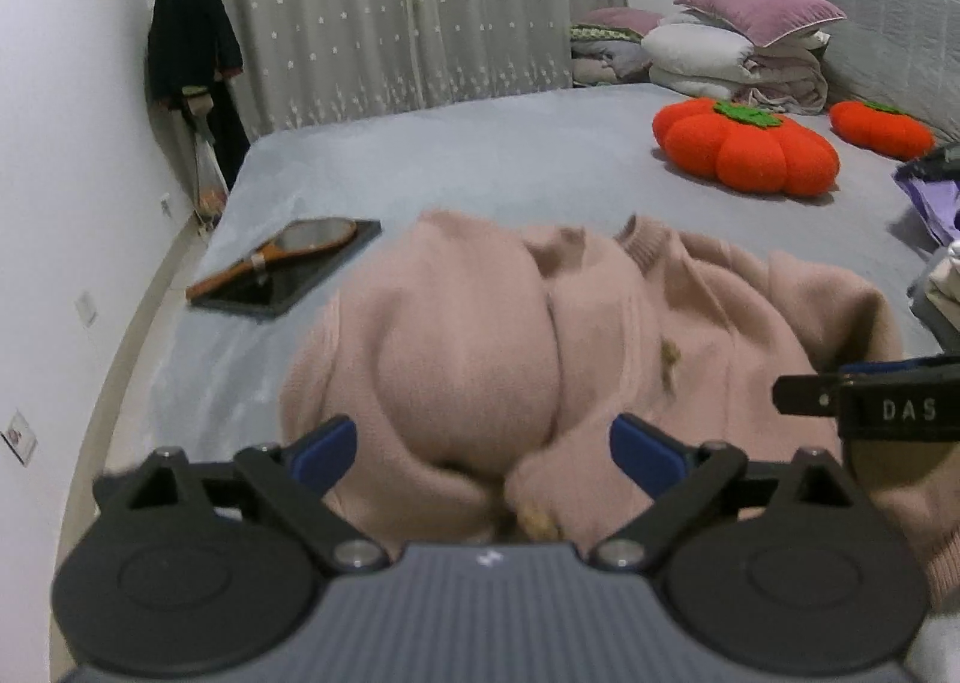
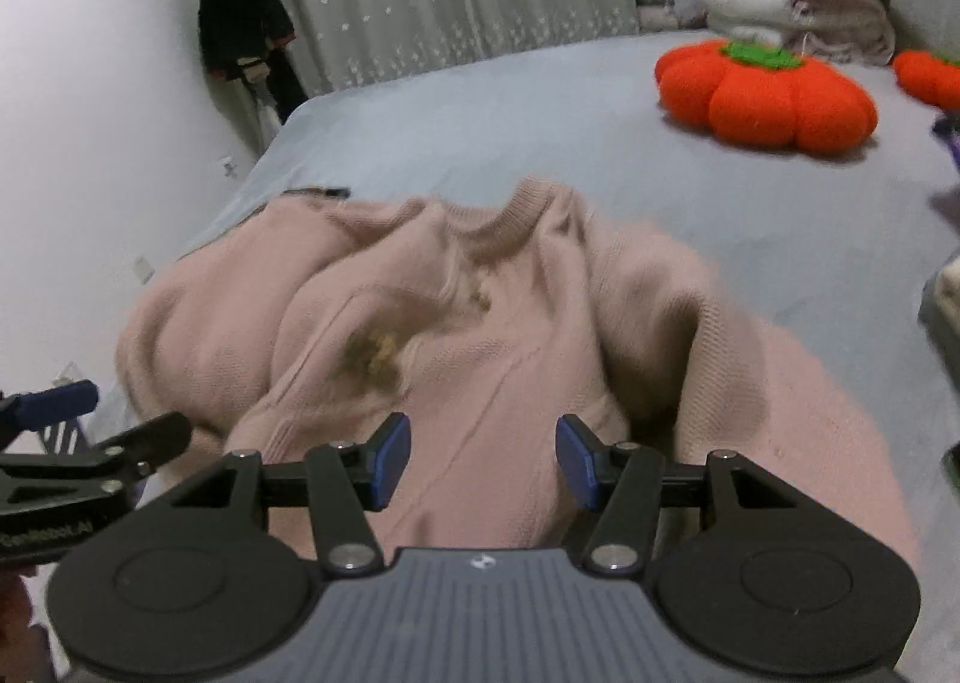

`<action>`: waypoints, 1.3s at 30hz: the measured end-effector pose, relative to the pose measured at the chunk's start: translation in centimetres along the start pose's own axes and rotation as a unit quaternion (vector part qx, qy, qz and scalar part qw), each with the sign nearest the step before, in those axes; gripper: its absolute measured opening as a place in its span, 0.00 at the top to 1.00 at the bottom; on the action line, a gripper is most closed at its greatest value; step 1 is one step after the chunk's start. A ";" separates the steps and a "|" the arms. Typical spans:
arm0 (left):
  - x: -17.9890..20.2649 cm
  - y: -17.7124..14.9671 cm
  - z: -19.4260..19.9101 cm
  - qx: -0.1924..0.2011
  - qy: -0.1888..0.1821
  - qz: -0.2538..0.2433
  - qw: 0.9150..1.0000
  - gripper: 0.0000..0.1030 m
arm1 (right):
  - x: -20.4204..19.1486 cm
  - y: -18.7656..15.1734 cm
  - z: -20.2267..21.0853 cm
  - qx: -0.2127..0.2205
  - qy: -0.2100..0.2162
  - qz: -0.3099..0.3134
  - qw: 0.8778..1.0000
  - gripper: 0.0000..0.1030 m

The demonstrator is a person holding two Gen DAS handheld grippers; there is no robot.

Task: Fold clothes

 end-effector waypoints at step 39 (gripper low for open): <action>-1.2 -5.5 -2.9 0.006 0.003 0.028 1.000 0.02 | -1.0 -4.5 -1.8 0.019 0.014 0.034 0.999 0.90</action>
Point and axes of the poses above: each gripper's, at about its wrist camera, not at the fingertips, and z roughly against the way its jaws point, x to its right, y to its top, the point moved 7 cm from there along -z, roughly the way its jaws point, and after that the axes turned 7 degrees about y, right-handed, at the moved point
